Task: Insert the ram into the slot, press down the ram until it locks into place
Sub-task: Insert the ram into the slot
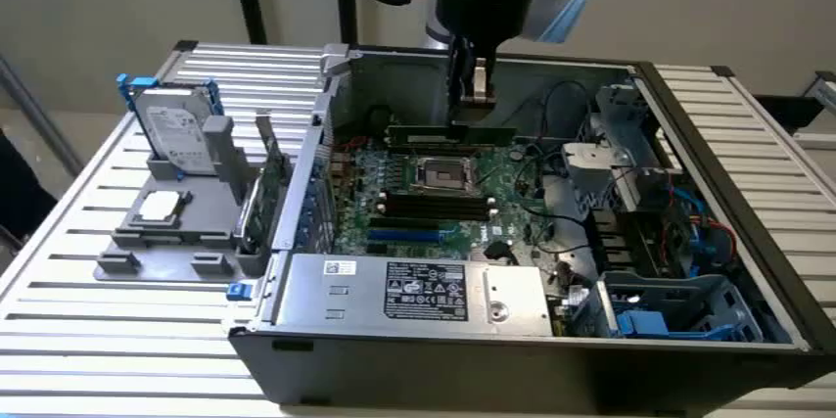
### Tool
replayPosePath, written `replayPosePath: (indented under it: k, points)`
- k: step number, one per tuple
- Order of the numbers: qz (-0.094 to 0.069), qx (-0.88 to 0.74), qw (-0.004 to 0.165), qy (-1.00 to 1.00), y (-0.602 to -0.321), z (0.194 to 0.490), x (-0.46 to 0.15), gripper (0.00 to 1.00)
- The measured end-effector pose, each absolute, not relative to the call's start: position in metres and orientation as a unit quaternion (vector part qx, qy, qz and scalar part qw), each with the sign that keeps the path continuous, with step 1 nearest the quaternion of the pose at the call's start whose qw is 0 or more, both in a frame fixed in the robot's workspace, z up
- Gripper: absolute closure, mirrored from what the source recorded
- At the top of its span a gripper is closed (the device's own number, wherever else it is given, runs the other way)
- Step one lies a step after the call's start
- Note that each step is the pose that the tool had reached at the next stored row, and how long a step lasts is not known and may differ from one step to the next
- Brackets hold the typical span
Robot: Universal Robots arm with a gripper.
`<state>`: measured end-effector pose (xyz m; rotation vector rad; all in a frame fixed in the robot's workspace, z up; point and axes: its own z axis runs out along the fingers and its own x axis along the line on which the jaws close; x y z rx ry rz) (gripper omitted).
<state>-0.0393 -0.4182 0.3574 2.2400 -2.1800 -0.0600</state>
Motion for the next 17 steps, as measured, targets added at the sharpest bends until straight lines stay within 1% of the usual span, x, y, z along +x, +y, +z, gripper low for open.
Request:
replayPosePath:
  k: [13,17]
  points:
    - [-0.019,0.716,0.008,-0.697,-0.4182,0.3573,-0.0393,0.87]
    - [-0.019,0.707,0.007,-0.707,-0.418,0.3526,-0.0393,0.87]
